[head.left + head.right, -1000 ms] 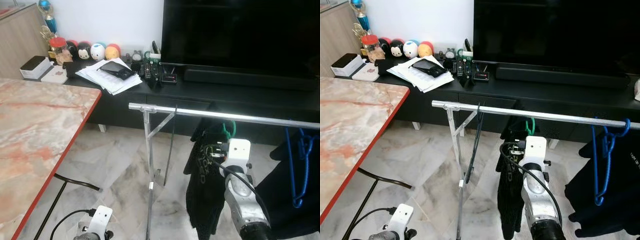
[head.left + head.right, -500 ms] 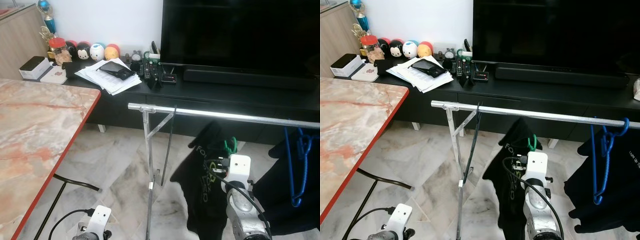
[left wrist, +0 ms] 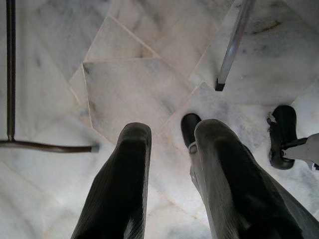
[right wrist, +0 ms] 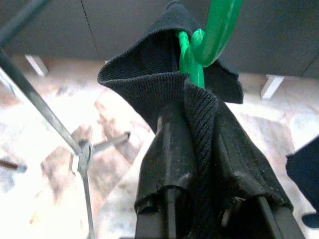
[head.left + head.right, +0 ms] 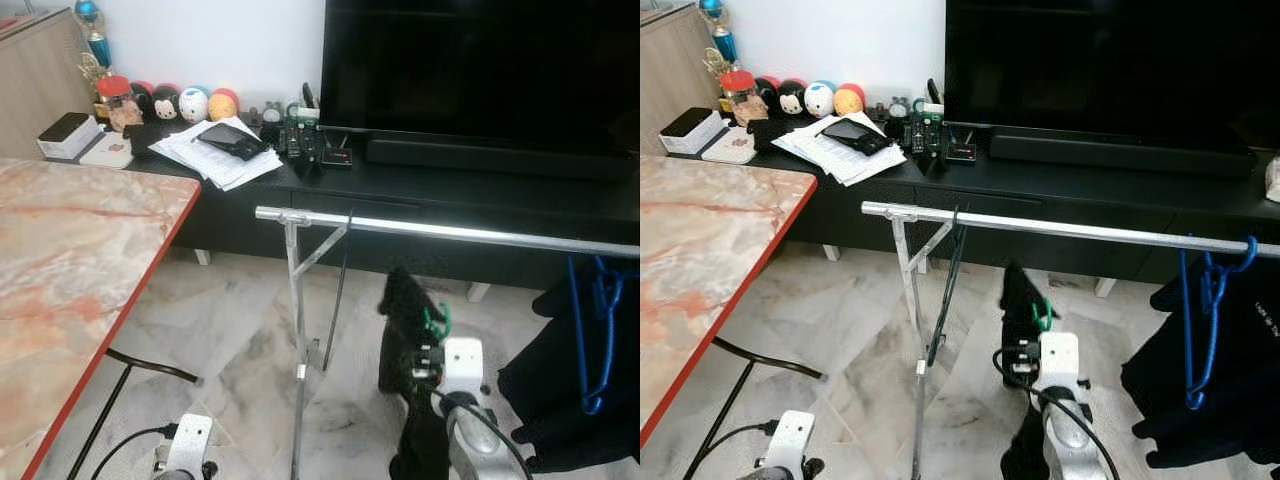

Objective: Hang hanger

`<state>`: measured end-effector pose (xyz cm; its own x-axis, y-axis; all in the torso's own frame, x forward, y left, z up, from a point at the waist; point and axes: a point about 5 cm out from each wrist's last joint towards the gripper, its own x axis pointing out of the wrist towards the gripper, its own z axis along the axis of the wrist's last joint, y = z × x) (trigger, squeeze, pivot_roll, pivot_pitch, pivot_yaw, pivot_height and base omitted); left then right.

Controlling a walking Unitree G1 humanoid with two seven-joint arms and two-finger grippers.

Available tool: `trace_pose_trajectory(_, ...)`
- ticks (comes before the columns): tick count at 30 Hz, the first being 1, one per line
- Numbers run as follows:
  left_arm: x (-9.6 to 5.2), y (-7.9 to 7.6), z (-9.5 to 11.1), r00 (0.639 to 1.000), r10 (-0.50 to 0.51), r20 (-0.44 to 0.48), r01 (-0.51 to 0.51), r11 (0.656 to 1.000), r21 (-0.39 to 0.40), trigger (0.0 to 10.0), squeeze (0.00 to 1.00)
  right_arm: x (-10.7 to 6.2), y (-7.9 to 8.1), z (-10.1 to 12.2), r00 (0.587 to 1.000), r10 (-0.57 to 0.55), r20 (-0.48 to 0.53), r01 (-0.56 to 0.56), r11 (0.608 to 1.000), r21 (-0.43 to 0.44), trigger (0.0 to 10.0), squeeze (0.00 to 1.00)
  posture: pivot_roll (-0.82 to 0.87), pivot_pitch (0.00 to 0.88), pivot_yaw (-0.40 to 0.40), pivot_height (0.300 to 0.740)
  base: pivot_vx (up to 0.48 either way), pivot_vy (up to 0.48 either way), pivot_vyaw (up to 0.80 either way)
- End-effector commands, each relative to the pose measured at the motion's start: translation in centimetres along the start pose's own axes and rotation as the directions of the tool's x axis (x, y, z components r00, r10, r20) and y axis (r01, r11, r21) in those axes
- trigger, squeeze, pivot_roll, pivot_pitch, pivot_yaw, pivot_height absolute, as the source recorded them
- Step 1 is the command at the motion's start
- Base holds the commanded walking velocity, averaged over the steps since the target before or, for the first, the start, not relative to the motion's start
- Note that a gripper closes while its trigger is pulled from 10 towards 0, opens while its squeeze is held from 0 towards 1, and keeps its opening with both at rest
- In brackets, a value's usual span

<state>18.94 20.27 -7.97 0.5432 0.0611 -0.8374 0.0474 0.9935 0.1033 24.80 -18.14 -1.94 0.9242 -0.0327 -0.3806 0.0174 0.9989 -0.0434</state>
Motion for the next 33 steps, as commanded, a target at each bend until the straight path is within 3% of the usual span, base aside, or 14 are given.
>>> trace_pose_trajectory(1, 0.0, 0.0, -0.4, 1.0, 0.012, -0.021, -0.013, 0.999, -0.03, 10.0, 0.0, -0.2, -0.6, -0.5, 1.0, 0.005, -0.016, -0.005, 1.0, -0.023, 10.0, 0.0, -0.08, 0.0, -0.044, 0.74, 0.0, 0.0, 0.0)
trace_pose_trajectory(11, -0.1, 0.0, -0.7, 1.0, 0.017, -0.025, -0.018, 0.998, -0.06, 10.0, 0.0, -0.3, -0.4, -1.4, 0.997, 0.047, -0.056, -0.048, 0.999, -0.018, 10.0, 0.0, -0.08, 0.0, -0.037, 0.74, 0.0, 0.0, 0.0)
trace_pose_trajectory(17, -0.1, 0.0, -0.6, 1.0, 0.0, -0.017, -0.001, 1.0, -0.027, 10.0, 0.0, -0.1, -0.4, -1.1, 0.998, 0.04, -0.042, -0.041, 0.999, -0.009, 10.0, 0.0, -0.07, 0.0, -0.036, 0.74, 0.0, 0.0, 0.0)
trace_pose_trajectory(33, -0.1, 0.1, -0.4, 1.0, -0.002, -0.014, 0.002, 1.0, -0.028, 10.0, 0.0, 0.6, -0.7, -0.2, 1.0, -0.009, -0.03, 0.009, 1.0, 0.002, 10.0, 0.0, -0.06, 0.0, -0.039, 0.74, -0.334, 0.0, 0.0)
